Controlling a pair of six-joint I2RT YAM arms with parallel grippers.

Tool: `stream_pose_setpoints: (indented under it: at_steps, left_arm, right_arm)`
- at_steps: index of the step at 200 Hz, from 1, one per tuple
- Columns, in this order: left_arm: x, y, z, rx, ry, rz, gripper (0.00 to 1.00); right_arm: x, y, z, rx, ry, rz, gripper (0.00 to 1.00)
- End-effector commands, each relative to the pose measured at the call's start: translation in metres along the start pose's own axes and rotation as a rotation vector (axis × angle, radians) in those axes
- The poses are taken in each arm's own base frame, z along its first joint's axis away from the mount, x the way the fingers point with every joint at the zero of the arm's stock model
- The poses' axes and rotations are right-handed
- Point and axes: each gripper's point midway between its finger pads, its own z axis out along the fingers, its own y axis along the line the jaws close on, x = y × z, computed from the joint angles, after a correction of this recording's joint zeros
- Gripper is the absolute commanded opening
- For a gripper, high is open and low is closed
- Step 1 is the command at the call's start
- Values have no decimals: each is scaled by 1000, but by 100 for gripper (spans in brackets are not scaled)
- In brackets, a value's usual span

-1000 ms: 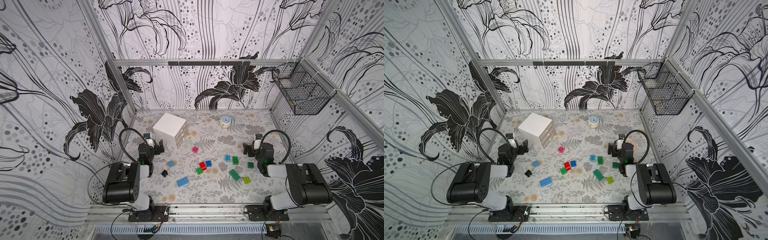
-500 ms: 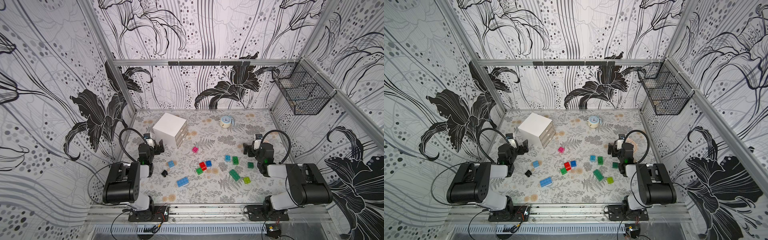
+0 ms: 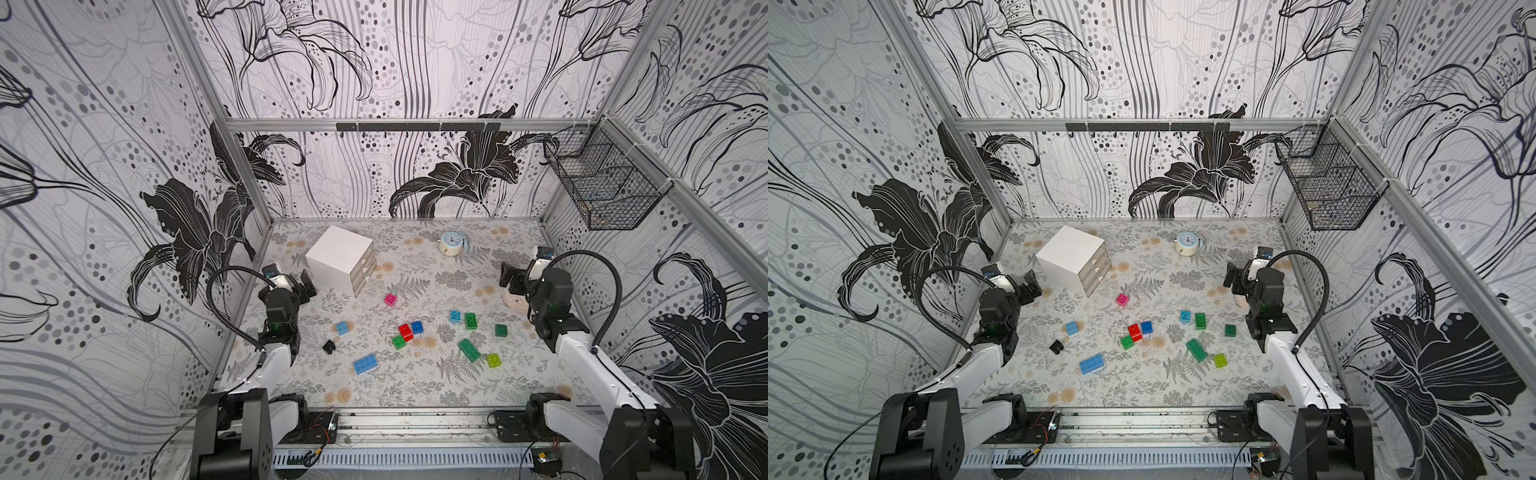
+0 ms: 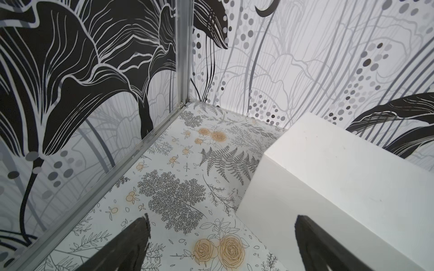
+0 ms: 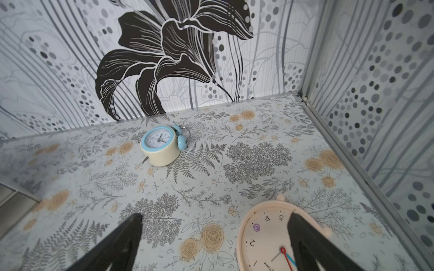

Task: Assemble the number 1 with lego
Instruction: Pick up the lego brick from the center of the board.

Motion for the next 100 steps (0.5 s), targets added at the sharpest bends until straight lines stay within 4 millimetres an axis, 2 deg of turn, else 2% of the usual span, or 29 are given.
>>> stream_pose_setpoints:
  at_steps: [1, 12, 21, 32, 48, 65, 100]
  left_arm:
    - [4, -4, -7, -18, 171, -145, 100]
    - [-1, -12, -14, 5, 219, -171, 100]
    - [0, -10, -21, -19, 252, -231, 100]
    - [7, -14, -31, 0, 294, -302, 99]
    - [18, -30, -45, 71, 349, -386, 100]
    - [30, -44, -60, 103, 400, -409, 100]
    - [47, -78, -92, 160, 470, -346, 99]
  right_arm:
    - [60, -13, -24, 83, 308, 157, 100]
    - [65, -8, -32, 55, 317, 214, 99]
    - [71, -6, -38, 50, 325, 292, 96]
    - [77, 4, -44, -1, 354, 353, 87]
    - [88, 17, -55, -33, 437, 389, 84]
    - [98, 39, -64, -77, 519, 333, 82]
    - [124, 102, -78, -156, 685, 70, 77]
